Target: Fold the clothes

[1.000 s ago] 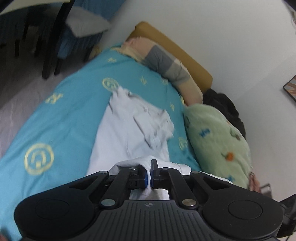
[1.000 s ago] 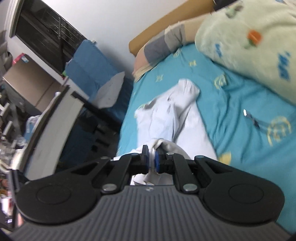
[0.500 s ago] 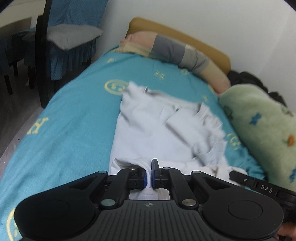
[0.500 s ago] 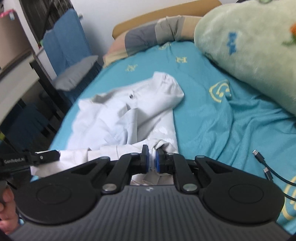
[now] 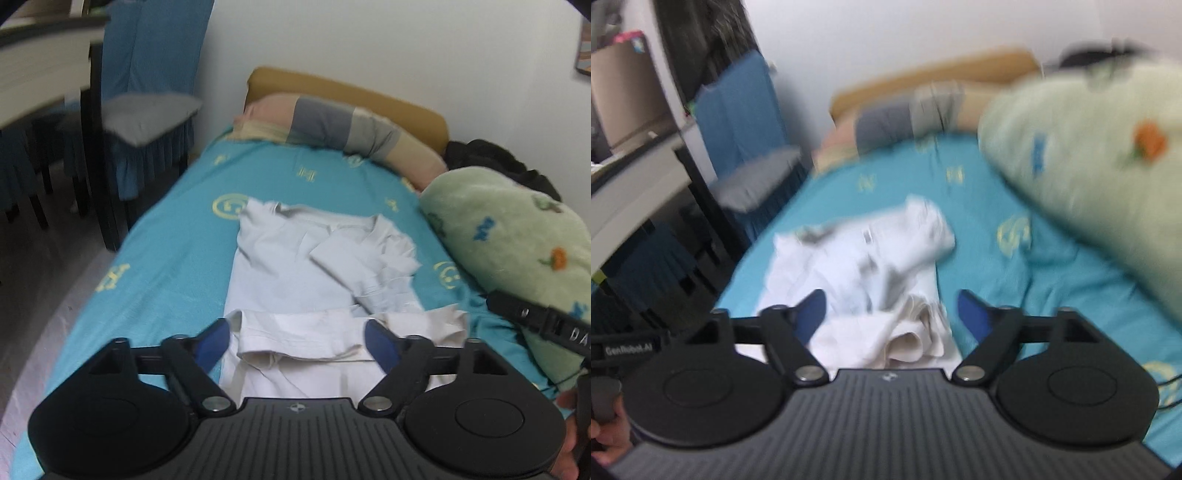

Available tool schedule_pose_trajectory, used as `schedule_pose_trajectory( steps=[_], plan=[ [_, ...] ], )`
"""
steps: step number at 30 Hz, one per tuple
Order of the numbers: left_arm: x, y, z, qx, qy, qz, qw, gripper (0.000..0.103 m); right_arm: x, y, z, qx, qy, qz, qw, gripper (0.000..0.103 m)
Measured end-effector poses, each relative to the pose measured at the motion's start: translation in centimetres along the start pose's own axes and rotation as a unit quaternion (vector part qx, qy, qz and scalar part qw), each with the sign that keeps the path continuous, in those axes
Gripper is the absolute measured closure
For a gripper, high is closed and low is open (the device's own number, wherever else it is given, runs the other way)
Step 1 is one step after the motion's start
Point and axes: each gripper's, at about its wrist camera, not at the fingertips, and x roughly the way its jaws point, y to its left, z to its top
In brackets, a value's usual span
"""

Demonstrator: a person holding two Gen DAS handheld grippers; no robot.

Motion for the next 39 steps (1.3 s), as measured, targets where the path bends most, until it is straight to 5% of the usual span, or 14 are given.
schedule_pose_trajectory(
  steps=[10,19,24,27,29,31,35,36,37,39],
  plan=[
    [-9.2,-2.3,-3.2,0.015,-0.070,-0.011,0.9974,0.005,-8.2,2.1,-1.1,-0.025,-0.048,0.022,0.998,0.021],
    [-11.1,-2.3,-5.4,0.031,-0.075,-0.014,0.9966,0.005,-9.1,2.9,-3.8,-0.035,-0.034,0.029,0.998,0.021],
    [-10.3,-1.3,-5.2,-0.005,-0.045,-0.049,0.9978,0.005,-8.4,2.5,-3.9,-0.017,-0.029,0.023,0.999,0.021],
    [-8.5,0.1,-5.5,-0.056,0.011,-0.073,0.9957,0.005,-7.5,1.1,-4.0,0.041,-0.001,0.031,0.999,0.021],
    [-6.4,1.5,-6.1,-0.113,0.064,-0.092,0.9873,0.005,-6.3,-0.6,-4.7,0.121,0.049,0.044,0.990,0.021],
    [-4.2,3.1,-7.1,-0.182,0.119,-0.119,0.9688,0.005,-5.1,-2.1,-6.0,0.202,0.098,0.058,0.973,0.021],
    [0.1,6.5,-10.4,-0.347,0.217,-0.167,0.8971,0.008,-2.8,-4.2,-10.0,0.351,0.183,0.089,0.914,0.020],
    [0.9,7.2,-11.1,-0.373,0.229,-0.162,0.8845,0.010,-2.2,-4.8,-11.0,0.386,0.204,0.096,0.894,0.020],
    [1.4,7.6,-11.5,-0.386,0.230,-0.151,0.8805,0.011,-1.6,-5.3,-12.0,0.421,0.224,0.103,0.873,0.020],
    [2.4,8.2,-11.9,-0.405,0.227,-0.124,0.8768,0.020,-0.8,-5.5,-13.1,0.440,0.234,0.101,0.861,0.021]
  ],
)
